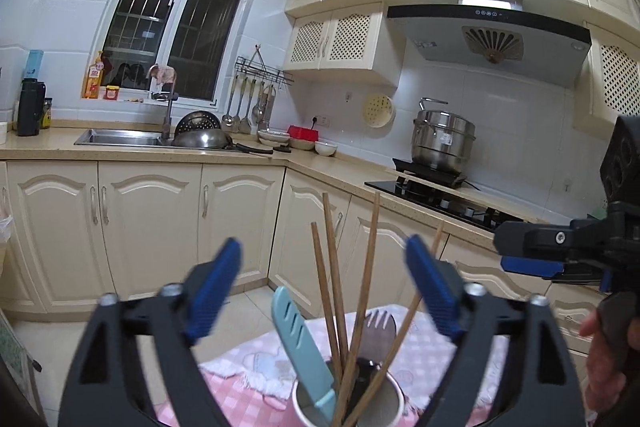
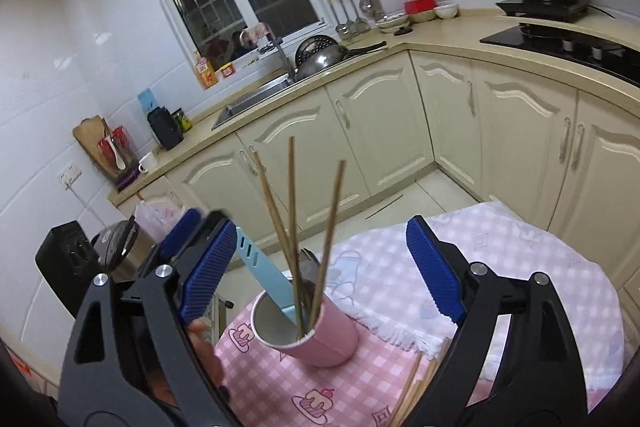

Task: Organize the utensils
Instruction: 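Drop the chopstick into the pink cup with the right tool while the left drops its own, then lower both open tools back toward the chopstick pile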

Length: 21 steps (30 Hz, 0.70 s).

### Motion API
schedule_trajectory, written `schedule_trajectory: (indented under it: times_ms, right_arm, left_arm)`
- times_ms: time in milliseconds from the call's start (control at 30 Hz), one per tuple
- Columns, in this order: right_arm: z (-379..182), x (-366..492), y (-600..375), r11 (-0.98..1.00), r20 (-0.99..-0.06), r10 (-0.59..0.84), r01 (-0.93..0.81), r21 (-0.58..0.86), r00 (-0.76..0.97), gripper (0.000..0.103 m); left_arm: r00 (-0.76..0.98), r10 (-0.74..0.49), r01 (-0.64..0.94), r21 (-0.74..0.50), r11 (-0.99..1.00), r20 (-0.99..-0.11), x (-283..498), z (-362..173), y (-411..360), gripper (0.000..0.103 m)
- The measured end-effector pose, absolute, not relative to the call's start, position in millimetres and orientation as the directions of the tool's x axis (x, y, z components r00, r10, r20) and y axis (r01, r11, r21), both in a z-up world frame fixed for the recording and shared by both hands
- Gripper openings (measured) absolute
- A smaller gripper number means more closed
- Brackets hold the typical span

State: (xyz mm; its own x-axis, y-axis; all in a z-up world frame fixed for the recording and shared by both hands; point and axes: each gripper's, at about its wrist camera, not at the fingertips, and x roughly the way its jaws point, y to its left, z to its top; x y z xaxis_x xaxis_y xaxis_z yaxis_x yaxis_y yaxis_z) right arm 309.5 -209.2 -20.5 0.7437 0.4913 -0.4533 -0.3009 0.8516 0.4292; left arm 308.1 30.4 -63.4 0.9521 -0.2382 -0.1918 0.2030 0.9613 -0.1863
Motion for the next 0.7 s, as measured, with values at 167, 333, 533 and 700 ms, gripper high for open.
schedule_trajectory:
  times_ms: [167,333,533,700]
  right_arm:
    - [-23.4,297.3,-234.5,0.872,-0.461,0.434,-0.232,0.432,0.773,0.097]
    - [-30.0,281.1,-245.9,0.878,-0.48,0.413,-0.2,0.434,0.774,0.097]
    - [-35.4,263.6,-252.4,0.884,-0.501,0.404,-0.186,0.428,0.766,0.097]
    - [-41.3,247.7,-256.4,0.898,-0.531,0.382,-0.169,0.405,0.756,0.097]
  left_arm:
    - [0.946,-0.194,0.176,-0.091,0.98,-0.26,285.2,-56.3,22.7,0.099]
    - [0.93,-0.194,0.186,-0.056,0.981,-0.312,262.4,-52.7,16.1,0.099]
    - [0.919,-0.212,0.205,-0.056,0.977,-0.334,239.9,-45.7,9.5,0.099]
    - [0.909,-0.228,0.219,-0.064,0.974,-0.35,225.9,-46.4,4.6,0.099]
